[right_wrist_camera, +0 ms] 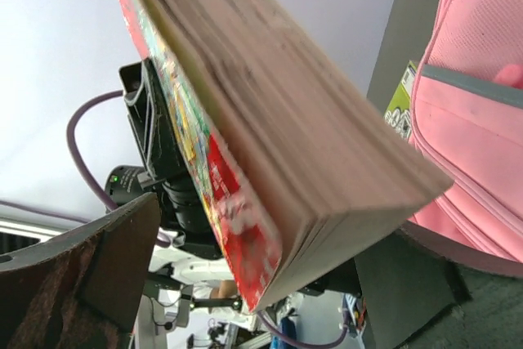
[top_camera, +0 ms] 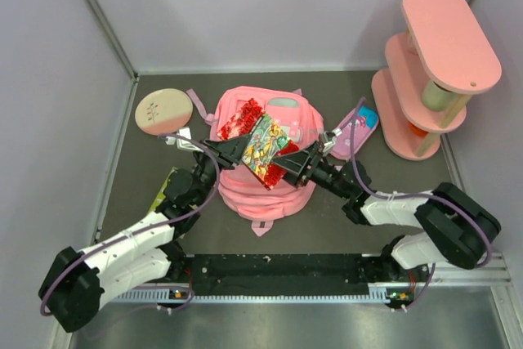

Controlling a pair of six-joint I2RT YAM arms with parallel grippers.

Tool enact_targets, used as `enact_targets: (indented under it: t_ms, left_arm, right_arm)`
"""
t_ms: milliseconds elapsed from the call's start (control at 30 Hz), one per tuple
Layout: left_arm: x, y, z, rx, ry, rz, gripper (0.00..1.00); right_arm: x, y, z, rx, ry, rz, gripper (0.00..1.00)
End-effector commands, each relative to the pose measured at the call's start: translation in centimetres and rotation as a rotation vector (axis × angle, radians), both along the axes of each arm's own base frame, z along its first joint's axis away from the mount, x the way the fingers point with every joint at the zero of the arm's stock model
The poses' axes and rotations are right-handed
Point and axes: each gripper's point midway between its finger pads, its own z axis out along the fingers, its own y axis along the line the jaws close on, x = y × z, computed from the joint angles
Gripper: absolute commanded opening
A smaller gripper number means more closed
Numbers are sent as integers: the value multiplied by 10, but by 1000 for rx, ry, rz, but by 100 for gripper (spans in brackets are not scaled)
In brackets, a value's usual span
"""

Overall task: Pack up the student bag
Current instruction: Pick up the book from the center of the board.

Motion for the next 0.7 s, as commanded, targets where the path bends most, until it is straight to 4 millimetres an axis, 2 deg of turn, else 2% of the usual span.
enact_targets:
  t_ms: [0, 33, 133, 200, 267, 300, 367, 433, 500, 667]
  left_arm:
    - [-15, 8, 48, -124, -135, -37, 0]
    - [-17, 7, 48, -126, -138, -49, 0]
    - [-17, 8, 44, -133, -129, -50, 0]
    - [-18, 10, 42, -137, -128, -43, 0]
    - [-17, 13, 40, -130, -123, -29, 0]
    - [-17, 14, 40, -129, -124, -27, 0]
    - [-16, 15, 39, -122, -122, -19, 0]
    - [-15, 14, 39, -117, -120, -17, 0]
    - [-12, 14, 34, -103, -108, -9, 0]
    - [-5, 13, 24, -40, -69, 11, 0]
  right_arm:
    - [-7, 6, 60, 201, -155, 50, 92]
    - [-3, 10, 53, 203, -131, 57, 90]
    - [-3, 11, 64, 259, -152, 71, 83]
    - [-3, 10, 65, 282, -161, 68, 73]
    - [-3, 6, 65, 282, -165, 50, 70]
    - [-2, 5, 64, 281, -165, 44, 61]
    - [-2, 4, 64, 279, -168, 35, 56]
    - [-4, 5, 64, 278, -170, 47, 38]
    - [-4, 5, 66, 284, -177, 52, 26]
    - [-6, 0, 66, 277, -194, 26, 11]
